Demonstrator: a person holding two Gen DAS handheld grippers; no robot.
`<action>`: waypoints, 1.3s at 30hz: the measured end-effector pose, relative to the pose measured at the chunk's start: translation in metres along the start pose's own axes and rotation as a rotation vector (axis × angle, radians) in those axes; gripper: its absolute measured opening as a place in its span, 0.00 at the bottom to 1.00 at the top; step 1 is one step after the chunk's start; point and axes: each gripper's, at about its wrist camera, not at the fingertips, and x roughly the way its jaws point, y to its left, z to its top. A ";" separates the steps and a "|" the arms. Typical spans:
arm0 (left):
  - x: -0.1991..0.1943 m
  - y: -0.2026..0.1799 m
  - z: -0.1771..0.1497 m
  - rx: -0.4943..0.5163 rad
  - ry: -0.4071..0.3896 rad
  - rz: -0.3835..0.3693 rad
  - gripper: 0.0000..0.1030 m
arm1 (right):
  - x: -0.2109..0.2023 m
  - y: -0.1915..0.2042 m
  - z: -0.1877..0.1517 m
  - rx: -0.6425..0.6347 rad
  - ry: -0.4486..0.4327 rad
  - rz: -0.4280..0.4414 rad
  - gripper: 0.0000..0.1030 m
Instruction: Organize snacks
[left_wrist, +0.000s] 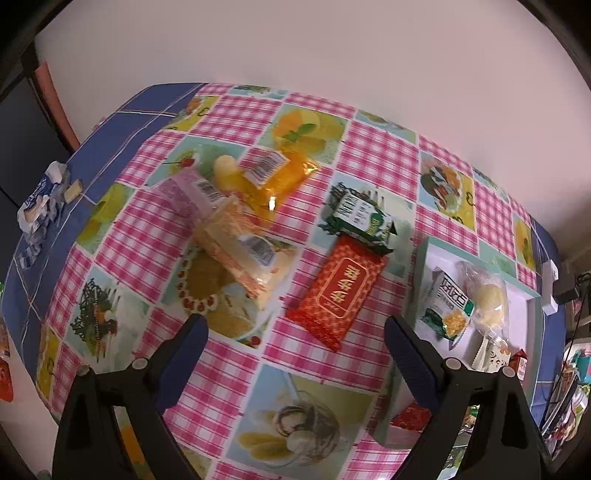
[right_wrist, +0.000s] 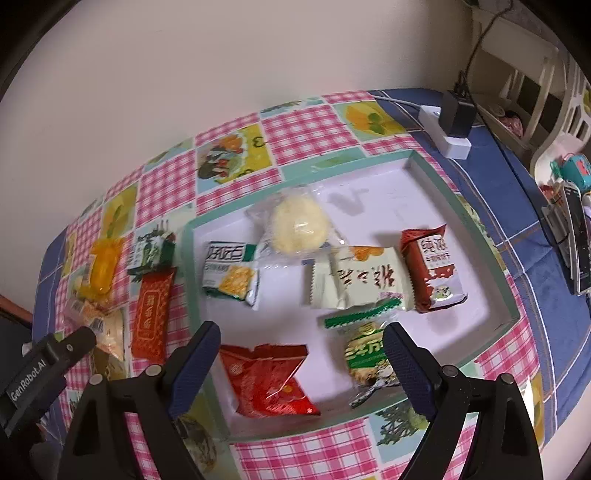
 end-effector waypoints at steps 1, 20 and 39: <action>-0.001 0.005 0.001 -0.007 0.002 0.001 0.93 | 0.000 0.003 -0.001 -0.011 -0.001 0.003 0.89; -0.021 0.075 0.019 -0.136 -0.028 0.008 0.94 | -0.007 0.060 -0.018 -0.120 -0.011 0.068 1.00; 0.003 0.130 0.022 -0.204 0.050 0.091 0.94 | 0.021 0.105 -0.033 -0.186 0.071 0.155 1.00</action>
